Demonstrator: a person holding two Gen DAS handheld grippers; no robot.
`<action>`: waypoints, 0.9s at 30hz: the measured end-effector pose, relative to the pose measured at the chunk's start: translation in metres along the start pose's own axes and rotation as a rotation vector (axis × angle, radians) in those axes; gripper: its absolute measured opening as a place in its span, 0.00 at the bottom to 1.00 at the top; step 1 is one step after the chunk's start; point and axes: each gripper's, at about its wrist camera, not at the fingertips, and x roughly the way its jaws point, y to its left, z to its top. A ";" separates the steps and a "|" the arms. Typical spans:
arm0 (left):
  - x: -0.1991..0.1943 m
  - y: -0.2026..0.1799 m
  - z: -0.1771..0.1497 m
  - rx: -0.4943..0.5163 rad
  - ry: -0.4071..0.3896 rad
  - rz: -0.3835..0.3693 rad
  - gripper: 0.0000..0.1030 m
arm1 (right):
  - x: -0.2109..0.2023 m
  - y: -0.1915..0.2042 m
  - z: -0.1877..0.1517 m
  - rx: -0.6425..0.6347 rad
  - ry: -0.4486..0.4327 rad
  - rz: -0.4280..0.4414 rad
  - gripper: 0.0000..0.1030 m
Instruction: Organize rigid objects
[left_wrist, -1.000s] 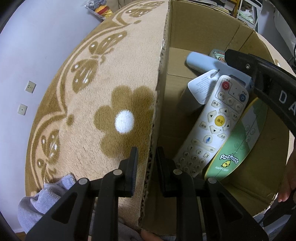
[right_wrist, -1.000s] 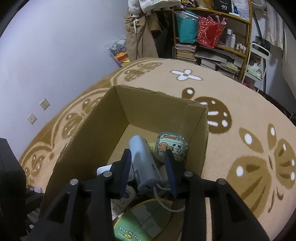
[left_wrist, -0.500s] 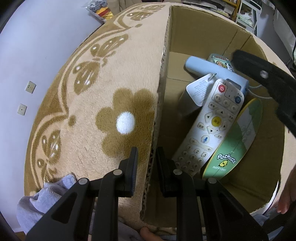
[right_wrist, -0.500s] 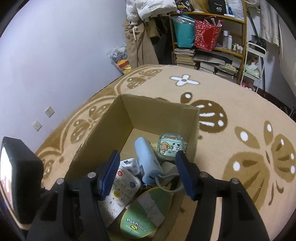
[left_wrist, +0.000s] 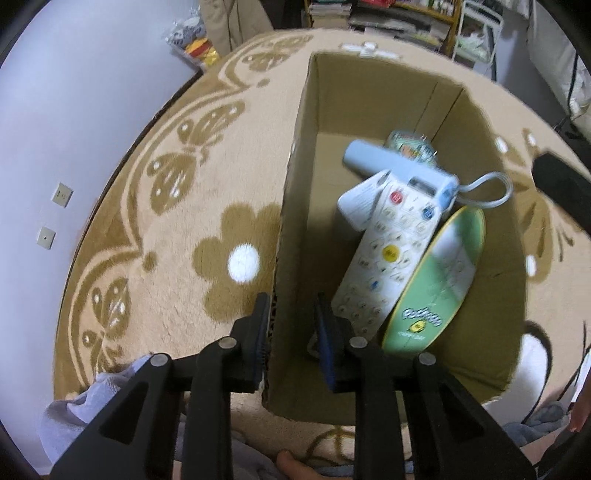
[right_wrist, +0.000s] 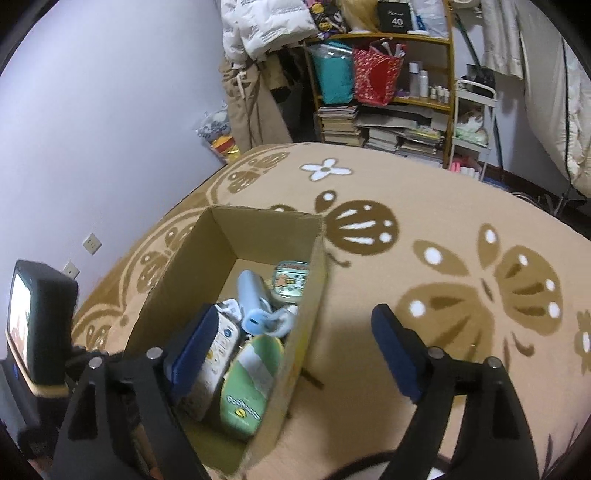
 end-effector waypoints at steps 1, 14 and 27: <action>-0.004 0.000 0.001 -0.002 -0.015 -0.004 0.25 | -0.004 -0.001 -0.001 0.002 -0.003 -0.008 0.97; -0.059 -0.013 -0.003 0.050 -0.186 0.007 0.77 | -0.043 -0.028 -0.024 0.048 -0.018 -0.063 1.00; -0.116 -0.024 -0.014 0.085 -0.357 0.008 0.98 | -0.089 -0.038 -0.037 0.072 -0.108 -0.088 1.00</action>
